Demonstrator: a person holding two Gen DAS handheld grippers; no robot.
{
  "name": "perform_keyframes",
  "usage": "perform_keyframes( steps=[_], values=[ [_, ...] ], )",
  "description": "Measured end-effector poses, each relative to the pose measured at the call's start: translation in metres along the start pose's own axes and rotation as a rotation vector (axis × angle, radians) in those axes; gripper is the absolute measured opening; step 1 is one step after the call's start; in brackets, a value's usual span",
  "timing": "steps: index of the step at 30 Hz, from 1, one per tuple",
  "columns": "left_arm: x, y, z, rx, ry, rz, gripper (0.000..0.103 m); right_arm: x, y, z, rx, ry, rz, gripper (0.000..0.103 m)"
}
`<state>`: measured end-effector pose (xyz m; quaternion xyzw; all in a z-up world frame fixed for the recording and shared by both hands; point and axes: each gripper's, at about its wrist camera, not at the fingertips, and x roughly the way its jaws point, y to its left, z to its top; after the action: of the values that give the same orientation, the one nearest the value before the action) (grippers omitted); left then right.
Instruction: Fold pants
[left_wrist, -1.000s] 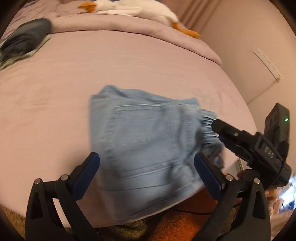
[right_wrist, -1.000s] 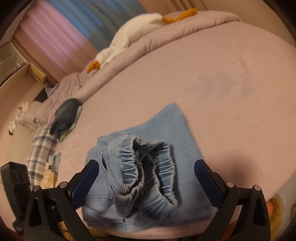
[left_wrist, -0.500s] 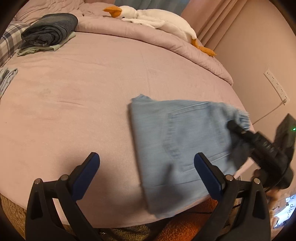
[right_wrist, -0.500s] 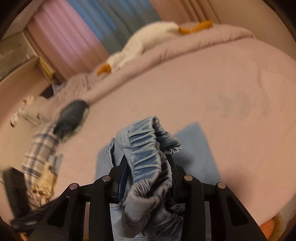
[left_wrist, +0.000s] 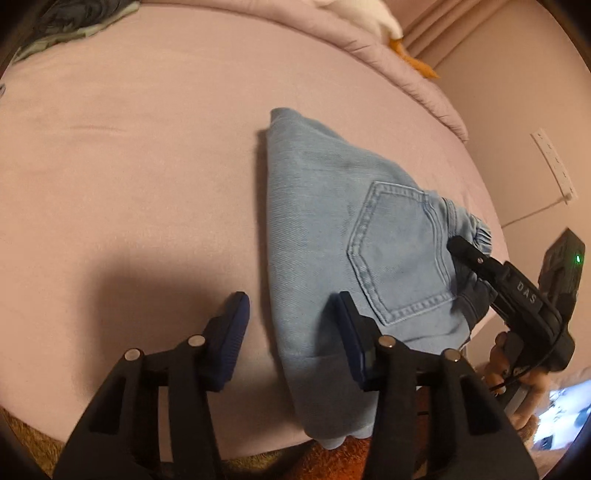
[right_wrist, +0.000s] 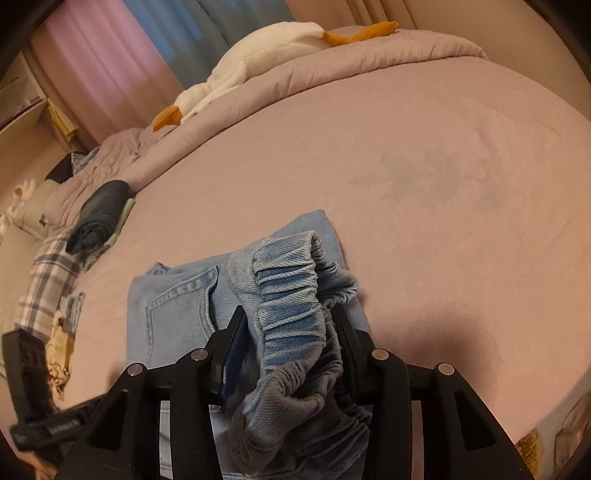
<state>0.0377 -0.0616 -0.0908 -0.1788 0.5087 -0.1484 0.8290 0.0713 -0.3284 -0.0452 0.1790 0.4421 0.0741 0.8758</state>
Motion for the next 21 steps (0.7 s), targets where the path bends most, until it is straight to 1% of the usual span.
perform_keyframes(
  steps=[3, 7, 10, 11, 13, 14, 16, 17, 18, 19, 20, 21],
  values=[
    [-0.002, -0.003, -0.008, 0.042, 0.016, -0.008, 0.047, 0.000, -0.002, -0.002, 0.015, 0.000, 0.004, 0.048],
    [-0.008, 0.000, -0.019, 0.036, 0.020, -0.039, 0.047, -0.002, -0.011, -0.005, 0.052, 0.004, 0.024, 0.050],
    [-0.012, 0.001, -0.026, 0.048, 0.018, -0.038, 0.048, -0.004, -0.009, -0.005, 0.047, 0.002, 0.013, 0.050],
    [-0.013, 0.000, -0.028, 0.055, 0.021, -0.036, 0.050, -0.005, -0.009, -0.006, 0.043, 0.001, 0.005, 0.051],
    [-0.012, -0.003, -0.034, 0.092, 0.036, -0.030, 0.052, -0.007, -0.008, -0.007, 0.038, -0.003, -0.010, 0.051],
    [-0.013, -0.004, -0.036, 0.107, 0.028, -0.023, 0.052, -0.007, -0.008, -0.007, 0.035, -0.004, -0.017, 0.051],
    [-0.015, -0.002, -0.035, 0.093, 0.026, -0.026, 0.053, -0.009, -0.006, -0.008, 0.029, -0.006, -0.028, 0.051],
    [-0.017, -0.002, -0.033, 0.086, 0.033, -0.024, 0.055, -0.010, -0.005, -0.008, 0.027, -0.005, -0.035, 0.053],
    [-0.020, -0.001, -0.030, 0.080, 0.039, -0.019, 0.058, -0.013, -0.003, -0.008, 0.024, -0.003, -0.045, 0.058],
    [-0.024, -0.002, -0.027, 0.080, 0.030, -0.019, 0.065, -0.017, -0.001, -0.009, 0.015, 0.001, -0.065, 0.062],
    [-0.028, -0.003, -0.025, 0.084, 0.014, -0.025, 0.077, -0.022, 0.000, -0.010, 0.002, -0.003, -0.088, 0.068],
    [-0.033, -0.004, -0.020, 0.093, -0.016, -0.035, 0.084, -0.027, 0.000, -0.011, -0.009, -0.016, -0.102, 0.072]
  ],
)
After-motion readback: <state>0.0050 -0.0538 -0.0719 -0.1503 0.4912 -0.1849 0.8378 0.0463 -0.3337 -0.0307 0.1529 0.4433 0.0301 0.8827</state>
